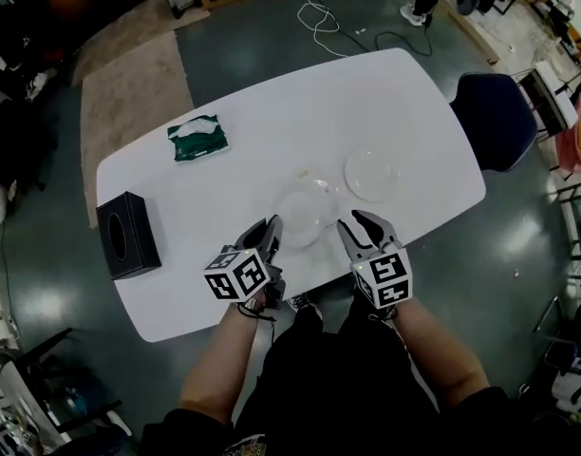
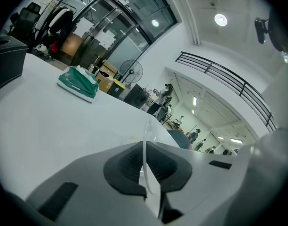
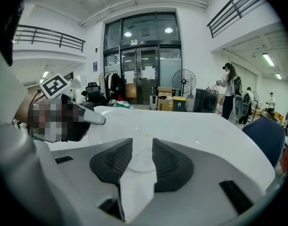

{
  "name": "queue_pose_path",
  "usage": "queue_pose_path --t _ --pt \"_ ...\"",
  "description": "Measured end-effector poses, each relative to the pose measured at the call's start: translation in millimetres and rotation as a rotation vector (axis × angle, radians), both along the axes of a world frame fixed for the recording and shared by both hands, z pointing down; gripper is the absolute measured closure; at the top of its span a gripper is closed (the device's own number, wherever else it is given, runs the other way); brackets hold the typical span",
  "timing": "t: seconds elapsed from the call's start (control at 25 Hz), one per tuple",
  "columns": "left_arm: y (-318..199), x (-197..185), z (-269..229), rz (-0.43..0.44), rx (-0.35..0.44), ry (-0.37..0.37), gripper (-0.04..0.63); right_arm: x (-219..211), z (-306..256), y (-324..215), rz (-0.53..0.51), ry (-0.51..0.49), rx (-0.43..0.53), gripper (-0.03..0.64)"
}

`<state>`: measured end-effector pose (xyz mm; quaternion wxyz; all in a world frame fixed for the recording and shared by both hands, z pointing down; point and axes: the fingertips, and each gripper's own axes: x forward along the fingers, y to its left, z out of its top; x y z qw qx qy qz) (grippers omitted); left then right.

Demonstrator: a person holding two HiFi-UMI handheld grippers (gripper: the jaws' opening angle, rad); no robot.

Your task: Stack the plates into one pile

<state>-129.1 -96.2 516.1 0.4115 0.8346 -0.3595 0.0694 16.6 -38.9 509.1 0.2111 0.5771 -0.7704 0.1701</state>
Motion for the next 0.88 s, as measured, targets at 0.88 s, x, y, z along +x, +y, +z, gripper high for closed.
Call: queue_pose_path --t 0.88 --pt "-16.7 68.3 49.1 -0.124 -0.148 -0.051 0.566 97.1 11.9 -11.5 -0.034 -0.043 -0.041 0.483"
